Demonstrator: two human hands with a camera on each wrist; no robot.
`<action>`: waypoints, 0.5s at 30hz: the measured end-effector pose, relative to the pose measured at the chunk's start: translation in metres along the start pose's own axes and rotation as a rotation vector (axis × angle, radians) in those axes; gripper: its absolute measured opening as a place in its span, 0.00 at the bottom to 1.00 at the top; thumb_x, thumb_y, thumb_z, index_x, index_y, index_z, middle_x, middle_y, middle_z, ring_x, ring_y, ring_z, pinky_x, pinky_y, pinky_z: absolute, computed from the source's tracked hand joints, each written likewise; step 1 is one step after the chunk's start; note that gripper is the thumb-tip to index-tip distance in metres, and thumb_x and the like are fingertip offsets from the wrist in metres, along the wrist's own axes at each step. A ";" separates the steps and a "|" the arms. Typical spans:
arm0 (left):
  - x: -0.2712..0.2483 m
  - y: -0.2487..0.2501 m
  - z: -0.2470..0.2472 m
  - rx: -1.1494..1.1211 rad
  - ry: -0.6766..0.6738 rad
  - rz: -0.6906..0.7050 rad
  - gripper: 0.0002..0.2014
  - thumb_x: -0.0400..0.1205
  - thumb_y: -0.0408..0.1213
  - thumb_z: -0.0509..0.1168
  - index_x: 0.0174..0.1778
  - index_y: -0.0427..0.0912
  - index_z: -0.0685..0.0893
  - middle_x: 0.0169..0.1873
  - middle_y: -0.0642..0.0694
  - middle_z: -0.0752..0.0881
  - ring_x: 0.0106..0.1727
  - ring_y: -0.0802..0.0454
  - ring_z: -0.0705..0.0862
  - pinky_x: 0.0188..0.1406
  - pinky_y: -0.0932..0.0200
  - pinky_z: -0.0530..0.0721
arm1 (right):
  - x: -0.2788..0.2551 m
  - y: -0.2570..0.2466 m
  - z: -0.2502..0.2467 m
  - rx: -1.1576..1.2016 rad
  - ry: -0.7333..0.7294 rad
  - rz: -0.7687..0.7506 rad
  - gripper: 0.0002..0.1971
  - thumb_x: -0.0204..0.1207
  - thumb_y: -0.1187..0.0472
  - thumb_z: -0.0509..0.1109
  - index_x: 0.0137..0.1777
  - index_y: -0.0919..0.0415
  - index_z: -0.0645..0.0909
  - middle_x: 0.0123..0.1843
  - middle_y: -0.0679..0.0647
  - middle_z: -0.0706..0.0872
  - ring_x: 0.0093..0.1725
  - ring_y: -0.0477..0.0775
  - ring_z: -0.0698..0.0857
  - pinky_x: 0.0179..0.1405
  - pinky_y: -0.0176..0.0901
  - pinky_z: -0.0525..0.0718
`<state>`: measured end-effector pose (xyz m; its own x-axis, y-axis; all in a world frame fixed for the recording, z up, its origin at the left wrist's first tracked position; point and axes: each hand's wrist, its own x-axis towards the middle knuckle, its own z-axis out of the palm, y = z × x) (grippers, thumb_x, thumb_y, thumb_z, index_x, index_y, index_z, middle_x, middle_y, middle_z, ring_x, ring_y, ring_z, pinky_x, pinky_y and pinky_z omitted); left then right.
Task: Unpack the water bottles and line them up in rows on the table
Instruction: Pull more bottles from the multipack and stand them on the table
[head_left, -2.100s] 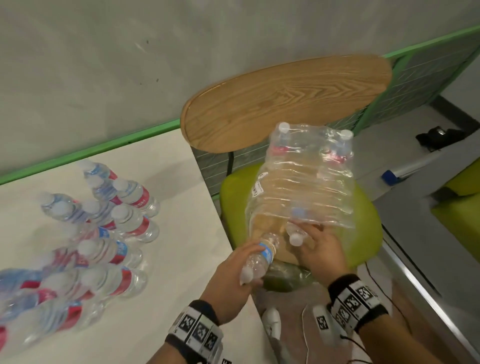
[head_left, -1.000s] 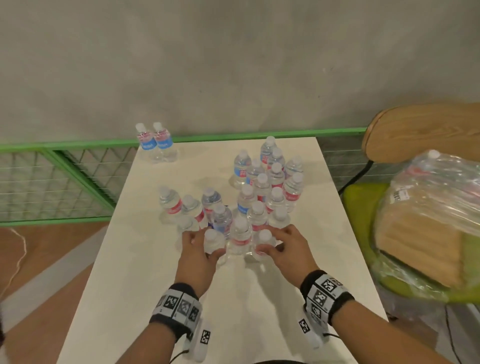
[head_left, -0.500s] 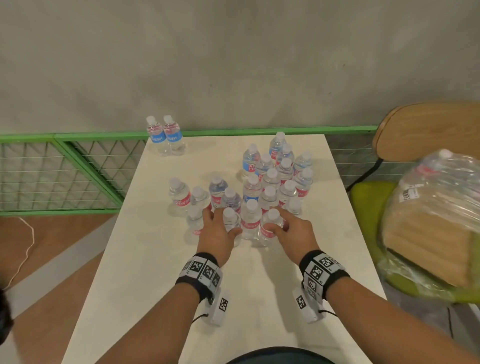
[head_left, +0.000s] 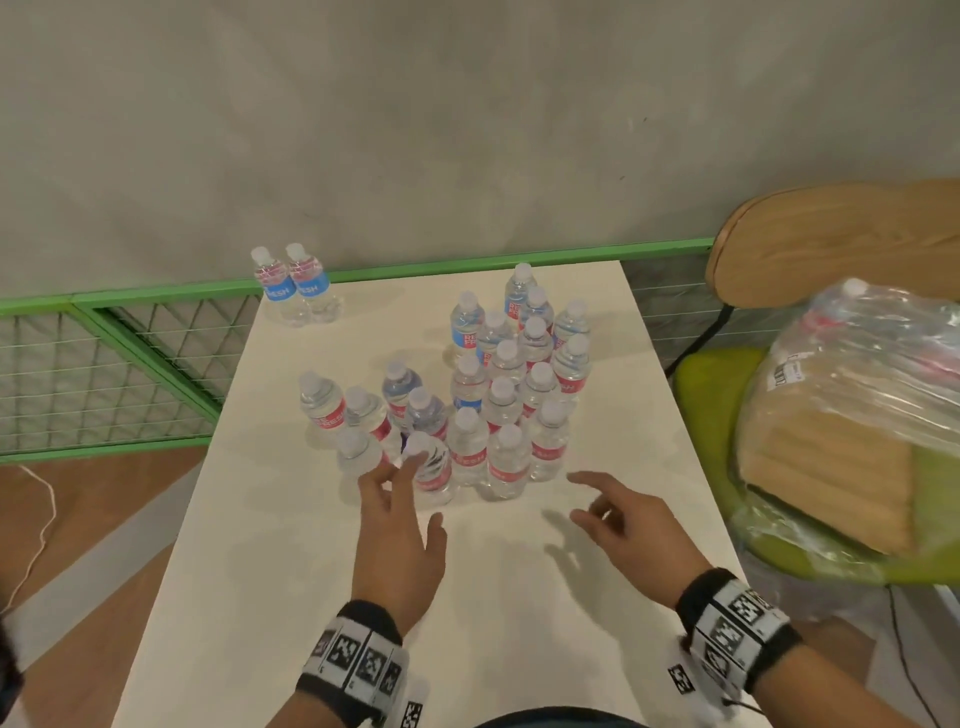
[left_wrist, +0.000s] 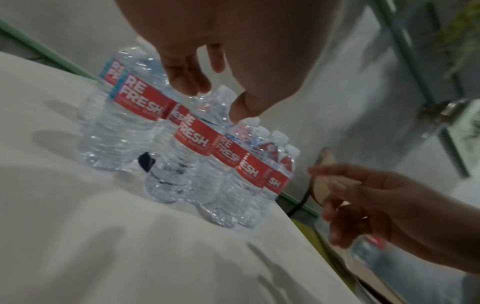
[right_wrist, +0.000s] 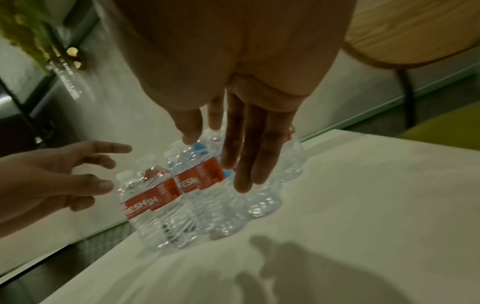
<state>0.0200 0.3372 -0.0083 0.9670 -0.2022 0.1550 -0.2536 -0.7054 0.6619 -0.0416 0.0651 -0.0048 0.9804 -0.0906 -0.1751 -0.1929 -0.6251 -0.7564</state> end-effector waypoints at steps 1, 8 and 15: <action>-0.004 0.007 0.001 0.003 -0.041 0.063 0.30 0.76 0.30 0.71 0.73 0.52 0.73 0.64 0.53 0.67 0.57 0.60 0.75 0.59 0.61 0.80 | -0.012 0.016 -0.008 -0.004 0.007 0.037 0.15 0.79 0.50 0.70 0.63 0.33 0.77 0.35 0.44 0.85 0.32 0.43 0.82 0.36 0.24 0.78; -0.003 0.075 0.075 0.022 -0.712 0.443 0.11 0.84 0.42 0.58 0.58 0.63 0.78 0.49 0.66 0.75 0.51 0.67 0.74 0.55 0.62 0.79 | -0.073 0.117 -0.077 -0.053 0.052 0.429 0.09 0.78 0.56 0.72 0.48 0.37 0.82 0.36 0.44 0.88 0.37 0.42 0.86 0.38 0.28 0.81; 0.031 0.204 0.203 -0.047 -1.012 0.460 0.10 0.83 0.43 0.60 0.58 0.56 0.79 0.51 0.60 0.78 0.50 0.62 0.77 0.56 0.60 0.79 | -0.065 0.186 -0.166 -0.030 0.389 0.531 0.13 0.77 0.63 0.72 0.54 0.43 0.80 0.38 0.43 0.86 0.38 0.40 0.84 0.32 0.28 0.76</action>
<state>-0.0071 0.0495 -0.0174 0.3095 -0.9138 -0.2629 -0.5607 -0.3987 0.7257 -0.1343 -0.1742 -0.0291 0.6963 -0.6631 -0.2747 -0.6590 -0.4391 -0.6107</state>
